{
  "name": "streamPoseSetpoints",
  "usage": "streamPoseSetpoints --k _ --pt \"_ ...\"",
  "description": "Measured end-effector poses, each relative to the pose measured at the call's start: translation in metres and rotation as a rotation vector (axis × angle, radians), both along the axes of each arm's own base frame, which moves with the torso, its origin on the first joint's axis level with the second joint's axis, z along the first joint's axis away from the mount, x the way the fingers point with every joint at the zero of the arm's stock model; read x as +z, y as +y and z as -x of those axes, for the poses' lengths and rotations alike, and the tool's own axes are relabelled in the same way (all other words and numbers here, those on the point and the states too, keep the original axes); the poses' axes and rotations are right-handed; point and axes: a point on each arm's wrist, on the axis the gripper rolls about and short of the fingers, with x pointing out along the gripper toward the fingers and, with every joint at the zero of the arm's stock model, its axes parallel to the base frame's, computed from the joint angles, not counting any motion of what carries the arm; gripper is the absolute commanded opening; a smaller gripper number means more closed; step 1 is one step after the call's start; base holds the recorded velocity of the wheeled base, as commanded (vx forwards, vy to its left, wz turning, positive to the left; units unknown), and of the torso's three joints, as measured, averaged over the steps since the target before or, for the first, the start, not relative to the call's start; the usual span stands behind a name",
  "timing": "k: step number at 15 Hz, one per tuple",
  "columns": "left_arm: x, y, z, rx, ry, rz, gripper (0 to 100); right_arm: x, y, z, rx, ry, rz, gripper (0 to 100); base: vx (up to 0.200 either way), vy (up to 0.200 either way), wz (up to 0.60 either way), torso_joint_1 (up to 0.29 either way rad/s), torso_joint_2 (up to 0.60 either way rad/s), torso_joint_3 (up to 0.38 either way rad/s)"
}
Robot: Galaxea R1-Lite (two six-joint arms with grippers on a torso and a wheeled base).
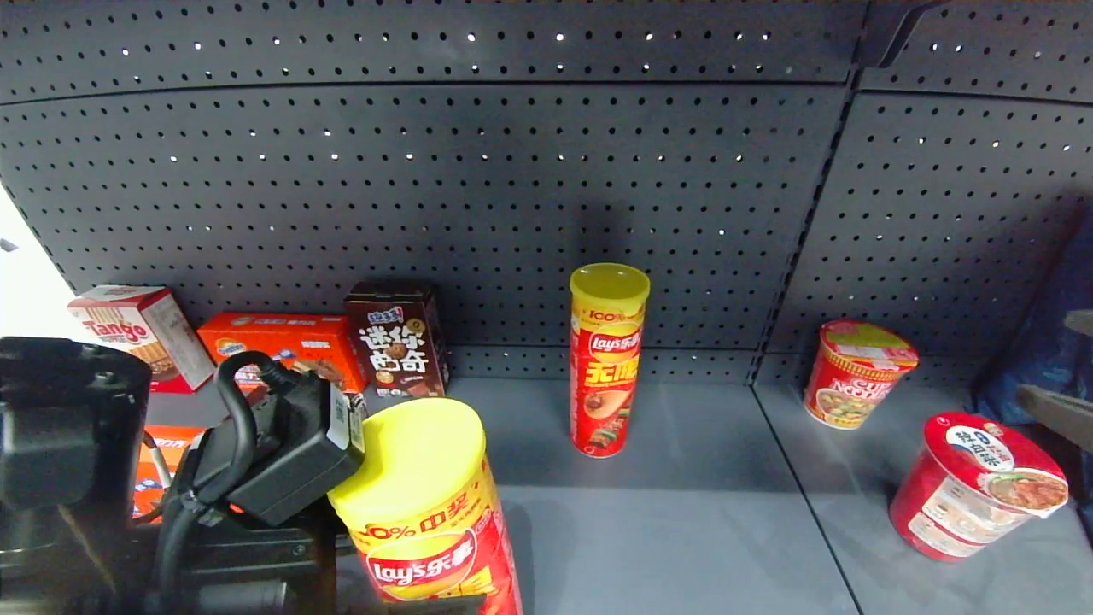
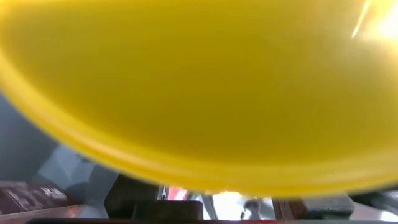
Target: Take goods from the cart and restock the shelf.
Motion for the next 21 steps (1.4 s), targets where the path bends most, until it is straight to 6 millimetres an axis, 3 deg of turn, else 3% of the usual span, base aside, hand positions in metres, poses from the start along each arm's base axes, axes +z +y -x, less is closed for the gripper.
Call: streamPoseSetpoints --k 5,11,15,21 --pt "-0.006 0.001 0.000 0.007 0.012 -0.011 0 0.010 0.037 -0.052 0.135 0.027 0.047 100 0.000 0.000 0.00 0.000 0.00 0.000" --pt "-0.007 0.005 0.005 0.007 0.009 -0.009 0 0.005 0.084 -0.112 0.292 0.040 0.048 100 0.000 0.000 0.00 0.000 0.00 0.000" --pt "-0.004 0.005 0.004 0.006 -0.002 0.000 0 -0.004 0.096 -0.132 0.455 0.016 0.025 100 0.000 0.000 0.00 0.000 0.00 0.000" --pt "-0.004 0.002 0.004 -0.008 -0.014 0.010 0 -0.043 0.099 -0.157 0.519 0.079 0.059 100 0.000 0.000 0.00 0.000 0.00 0.000"
